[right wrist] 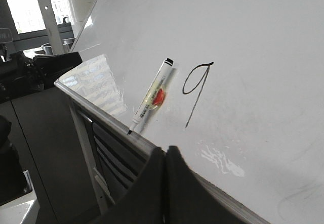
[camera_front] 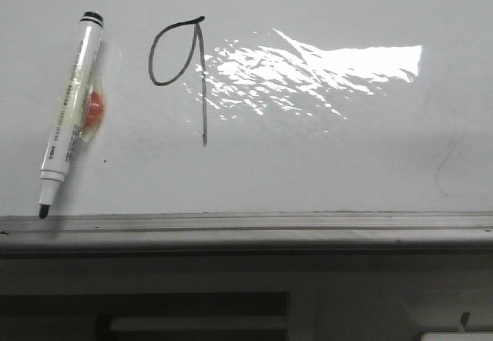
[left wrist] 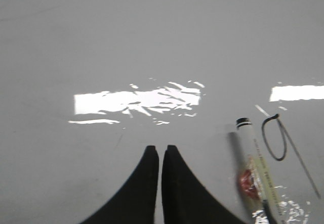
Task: Write number 9 on whiteboard
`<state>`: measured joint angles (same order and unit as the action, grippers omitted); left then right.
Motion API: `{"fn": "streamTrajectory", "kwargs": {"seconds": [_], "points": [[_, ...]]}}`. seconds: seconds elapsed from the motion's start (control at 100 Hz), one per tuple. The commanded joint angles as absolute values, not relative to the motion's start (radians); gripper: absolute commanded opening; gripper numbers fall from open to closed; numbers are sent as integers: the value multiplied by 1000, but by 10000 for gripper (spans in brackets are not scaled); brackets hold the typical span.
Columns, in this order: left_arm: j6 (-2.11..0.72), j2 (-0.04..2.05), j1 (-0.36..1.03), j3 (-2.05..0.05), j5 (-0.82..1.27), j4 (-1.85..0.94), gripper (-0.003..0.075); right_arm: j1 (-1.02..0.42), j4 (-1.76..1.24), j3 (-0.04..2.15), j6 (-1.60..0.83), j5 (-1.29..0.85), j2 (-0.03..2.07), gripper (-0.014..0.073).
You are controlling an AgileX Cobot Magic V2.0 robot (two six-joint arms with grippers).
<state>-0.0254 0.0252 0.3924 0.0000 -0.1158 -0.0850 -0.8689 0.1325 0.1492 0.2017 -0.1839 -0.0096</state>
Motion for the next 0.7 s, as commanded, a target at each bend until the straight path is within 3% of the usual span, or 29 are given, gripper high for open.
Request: {"fn": "streamTrajectory", "kwargs": {"seconds": [0.0,0.14,0.4,0.69], "points": [[-10,16,324,18,-125,-73,-20,-869,139,173,193,-100,7,-64],[-10,-33,215,20,-18,-67,-20,-869,139,173,193,-100,7,-64],[-10,-33,75,20,0,-45,-20,-869,139,173,193,-100,7,-64],[-10,-33,19,20,171,-45,-20,-869,139,173,193,-100,7,-64]]}}
